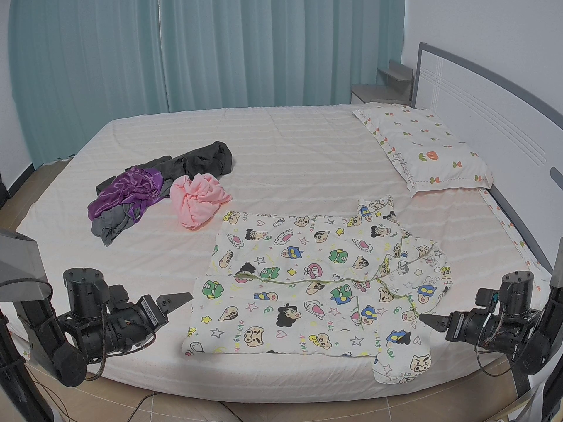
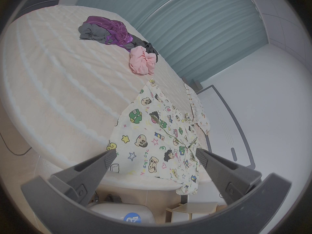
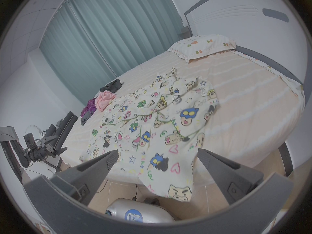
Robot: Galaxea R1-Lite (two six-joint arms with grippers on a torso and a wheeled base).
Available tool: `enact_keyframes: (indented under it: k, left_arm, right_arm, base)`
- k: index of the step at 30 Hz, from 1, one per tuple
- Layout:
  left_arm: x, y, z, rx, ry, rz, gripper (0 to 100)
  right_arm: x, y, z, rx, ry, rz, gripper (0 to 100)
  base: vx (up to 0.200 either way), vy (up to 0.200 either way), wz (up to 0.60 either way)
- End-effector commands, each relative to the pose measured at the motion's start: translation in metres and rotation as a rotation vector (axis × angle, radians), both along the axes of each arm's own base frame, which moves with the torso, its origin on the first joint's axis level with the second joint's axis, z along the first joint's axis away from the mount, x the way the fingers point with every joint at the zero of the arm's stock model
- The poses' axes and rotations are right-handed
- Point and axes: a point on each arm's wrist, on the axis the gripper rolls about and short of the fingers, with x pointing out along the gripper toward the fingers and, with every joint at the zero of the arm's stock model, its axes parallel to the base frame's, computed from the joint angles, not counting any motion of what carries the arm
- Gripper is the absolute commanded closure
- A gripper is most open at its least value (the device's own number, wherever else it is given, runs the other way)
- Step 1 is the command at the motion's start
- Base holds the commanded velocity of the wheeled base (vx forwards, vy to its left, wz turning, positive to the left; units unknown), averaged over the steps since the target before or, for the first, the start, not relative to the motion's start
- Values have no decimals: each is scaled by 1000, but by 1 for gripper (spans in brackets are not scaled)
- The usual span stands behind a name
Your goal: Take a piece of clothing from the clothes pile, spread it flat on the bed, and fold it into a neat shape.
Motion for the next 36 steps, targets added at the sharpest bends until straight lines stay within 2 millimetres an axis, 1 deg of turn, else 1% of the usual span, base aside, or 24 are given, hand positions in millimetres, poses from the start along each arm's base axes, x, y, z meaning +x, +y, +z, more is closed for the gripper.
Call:
enact_keyframes:
  k: [1, 10, 16, 23, 31, 36]
  left_arm:
    - [0, 0, -1, 1, 6, -2, 0]
    - [1, -1, -6, 1, 18, -2, 0]
    - [-1, -6, -8, -2, 28, -21, 0]
    - [-4, -18, -9, 4, 34, -68, 0]
    - [-5, -19, -9, 6, 33, -70, 0]
    - [-5, -19, -8, -11, 37, -61, 0]
  right_arm:
    - [-5, 2, 3, 0, -4, 11, 0]
    - [-5, 2, 2, 0, -2, 12, 0]
    - [-5, 2, 2, 0, -2, 12, 0]
    - [-5, 3, 1, 0, 2, 20, 0]
    - [-6, 5, 1, 1, 6, 26, 0]
    - [-6, 5, 0, 0, 7, 28, 0]
  base:
    - [200, 0, 0]
    - [200, 0, 0]
    - [0, 0, 0]
    - [0, -200, 0]
    - [0, -200, 0]
    - [0, 0, 0]
